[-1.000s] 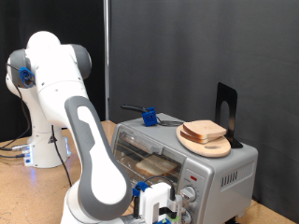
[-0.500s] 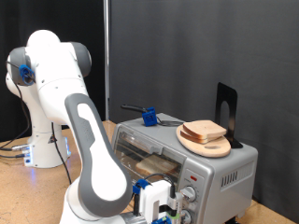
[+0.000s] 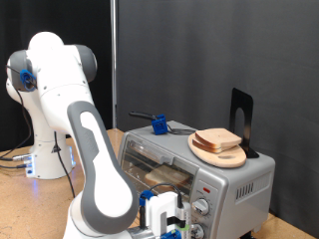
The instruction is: Make a piece of toast with the oven
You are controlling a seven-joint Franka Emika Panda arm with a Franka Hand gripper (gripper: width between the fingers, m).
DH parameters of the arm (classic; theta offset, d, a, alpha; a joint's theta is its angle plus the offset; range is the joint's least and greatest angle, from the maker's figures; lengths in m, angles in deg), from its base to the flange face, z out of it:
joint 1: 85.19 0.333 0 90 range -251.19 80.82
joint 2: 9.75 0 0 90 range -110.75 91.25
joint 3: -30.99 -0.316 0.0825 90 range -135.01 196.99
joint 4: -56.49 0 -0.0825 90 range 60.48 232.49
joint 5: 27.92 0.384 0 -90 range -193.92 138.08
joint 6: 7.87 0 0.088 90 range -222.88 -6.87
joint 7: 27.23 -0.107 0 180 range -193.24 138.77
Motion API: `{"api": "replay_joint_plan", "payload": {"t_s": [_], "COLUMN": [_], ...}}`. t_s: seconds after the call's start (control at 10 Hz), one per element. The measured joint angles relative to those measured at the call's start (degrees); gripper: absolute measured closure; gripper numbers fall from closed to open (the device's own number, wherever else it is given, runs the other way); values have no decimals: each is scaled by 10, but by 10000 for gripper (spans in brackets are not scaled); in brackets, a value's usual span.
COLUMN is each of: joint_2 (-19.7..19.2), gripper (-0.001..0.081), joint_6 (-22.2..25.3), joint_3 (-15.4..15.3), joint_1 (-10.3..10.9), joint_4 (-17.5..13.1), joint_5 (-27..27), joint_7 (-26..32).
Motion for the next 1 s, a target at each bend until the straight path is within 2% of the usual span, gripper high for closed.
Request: {"api": "replay_joint_plan", "payload": {"t_s": [0.3, 0.6, 0.8, 1.0], "joint_2": [-18, -57, -82, -91], "gripper": [711, 709, 708, 704], "joint_6": [26, 79, 110, 120], "joint_3": [-5, -11, -12, -13], "joint_1": [-7, -15, -17, -17], "joint_4": [-18, -65, -97, -109], "joint_5": [2, 0, -1, -1], "joint_7": [85, 160, 182, 181]}}
